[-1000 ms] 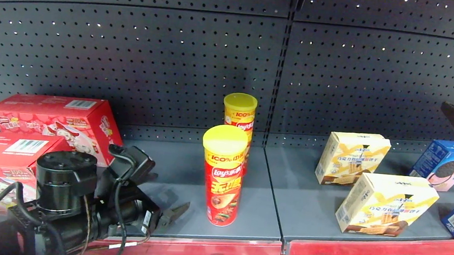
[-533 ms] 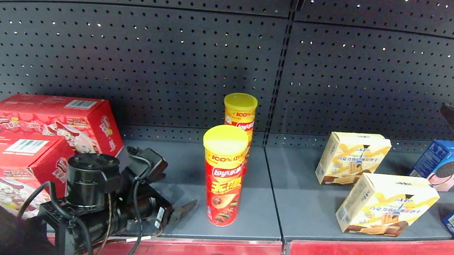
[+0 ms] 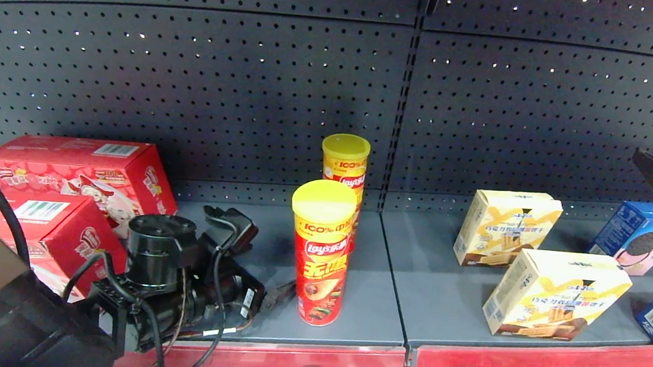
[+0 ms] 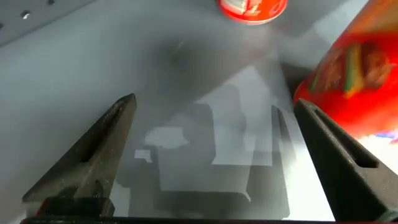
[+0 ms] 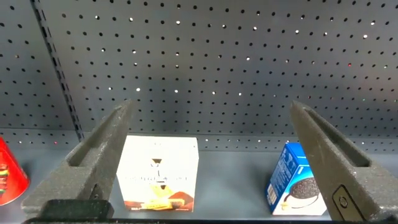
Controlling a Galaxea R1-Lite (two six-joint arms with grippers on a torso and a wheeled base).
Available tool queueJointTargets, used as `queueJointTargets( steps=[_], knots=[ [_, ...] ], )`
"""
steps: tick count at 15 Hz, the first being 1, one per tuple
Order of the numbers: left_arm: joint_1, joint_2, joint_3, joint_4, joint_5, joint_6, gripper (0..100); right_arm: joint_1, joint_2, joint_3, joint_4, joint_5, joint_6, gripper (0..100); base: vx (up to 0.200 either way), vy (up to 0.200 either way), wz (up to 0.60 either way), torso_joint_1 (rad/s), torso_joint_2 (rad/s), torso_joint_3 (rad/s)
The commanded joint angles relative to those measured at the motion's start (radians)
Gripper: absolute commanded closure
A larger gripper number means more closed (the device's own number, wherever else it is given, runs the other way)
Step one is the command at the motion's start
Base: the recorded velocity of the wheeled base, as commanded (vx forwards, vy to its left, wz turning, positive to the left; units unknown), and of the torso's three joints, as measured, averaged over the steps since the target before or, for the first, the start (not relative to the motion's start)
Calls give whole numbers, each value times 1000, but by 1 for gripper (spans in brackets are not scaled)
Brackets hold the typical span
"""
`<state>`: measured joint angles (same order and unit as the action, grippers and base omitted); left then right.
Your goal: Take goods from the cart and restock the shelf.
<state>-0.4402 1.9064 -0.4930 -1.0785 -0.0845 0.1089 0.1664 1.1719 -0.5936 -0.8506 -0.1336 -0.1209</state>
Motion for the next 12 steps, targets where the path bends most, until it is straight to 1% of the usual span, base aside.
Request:
queueJointTargets(
  steps=[1, 2, 3, 7, 12],
  knots=[
    [-15, 16, -16, 0, 2, -2, 0, 1, 5, 0, -1, 0, 0, 0, 0, 0, 0, 0, 0, 0],
    [-25, 16, -18, 0, 3, -5, 0, 1, 5, 0, 1, 0, 0, 0, 0, 0, 0, 0, 0, 0],
    [-31, 20, -19, 0, 19, -5, 0, 1, 5, 0, -1, 0, 0, 0, 0, 0, 0, 0, 0, 0],
    [-55, 30, -35, 0, 20, -8, 0, 1, 5, 0, 1, 0, 3, 0, 0, 0, 0, 0, 0, 0],
    [-64, 30, -35, 0, 22, -9, 0, 1, 5, 3, -1, 14, 3, 0, 0, 0, 0, 0, 0, 0]
  ],
)
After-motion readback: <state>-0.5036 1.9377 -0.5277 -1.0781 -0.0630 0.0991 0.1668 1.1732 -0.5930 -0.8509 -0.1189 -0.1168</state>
